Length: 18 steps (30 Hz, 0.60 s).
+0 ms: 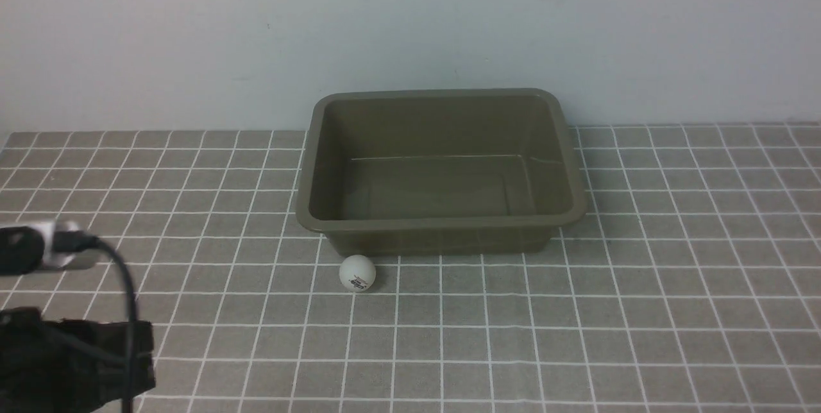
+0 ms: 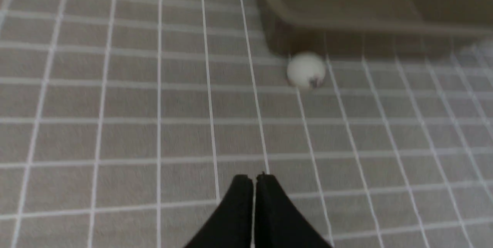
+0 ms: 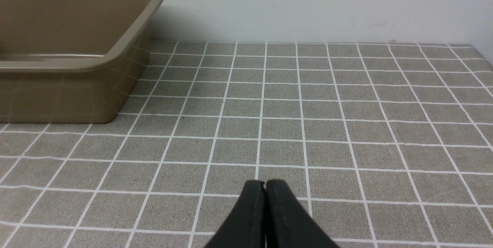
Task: Put the table tennis balls into the box on the grey coffee tablecloth.
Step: 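Reach for and grasp a ping pong ball on the table beside the basket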
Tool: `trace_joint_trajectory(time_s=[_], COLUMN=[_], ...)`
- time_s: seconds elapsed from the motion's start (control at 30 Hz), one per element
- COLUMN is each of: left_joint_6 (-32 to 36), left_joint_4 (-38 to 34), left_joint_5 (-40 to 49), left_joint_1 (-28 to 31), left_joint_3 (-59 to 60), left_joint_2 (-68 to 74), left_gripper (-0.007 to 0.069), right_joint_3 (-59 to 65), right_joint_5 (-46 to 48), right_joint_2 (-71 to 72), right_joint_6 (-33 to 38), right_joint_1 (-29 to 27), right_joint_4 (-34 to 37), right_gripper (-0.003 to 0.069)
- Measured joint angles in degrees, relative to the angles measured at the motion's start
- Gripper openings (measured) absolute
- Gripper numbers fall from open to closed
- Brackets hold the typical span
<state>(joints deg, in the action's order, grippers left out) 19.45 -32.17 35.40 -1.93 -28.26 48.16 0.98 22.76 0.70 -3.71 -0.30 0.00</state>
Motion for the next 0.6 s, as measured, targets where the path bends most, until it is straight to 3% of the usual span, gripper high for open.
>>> trace_joint_trajectory(time_s=[0.23,0.6], left_joint_6=[5.1,2.8], left_joint_4=[1.9,7.3], left_joint_5=[6.1,-3.8], left_joint_1=[-2.4,-17.1], left_joint_3=[-13.9,-23.7], left_joint_2=[24.8,38.7], left_gripper=[-0.0005,-0.0005], right_joint_3=[0.0,0.0], right_joint_5=[0.0,0.0], right_joint_2=[0.0,0.0], right_joint_6=[0.0,0.0], right_joint_1=[0.0,0.0], right_joint_4=[0.0,0.0], right_gripper=[-0.0015,-0.0015])
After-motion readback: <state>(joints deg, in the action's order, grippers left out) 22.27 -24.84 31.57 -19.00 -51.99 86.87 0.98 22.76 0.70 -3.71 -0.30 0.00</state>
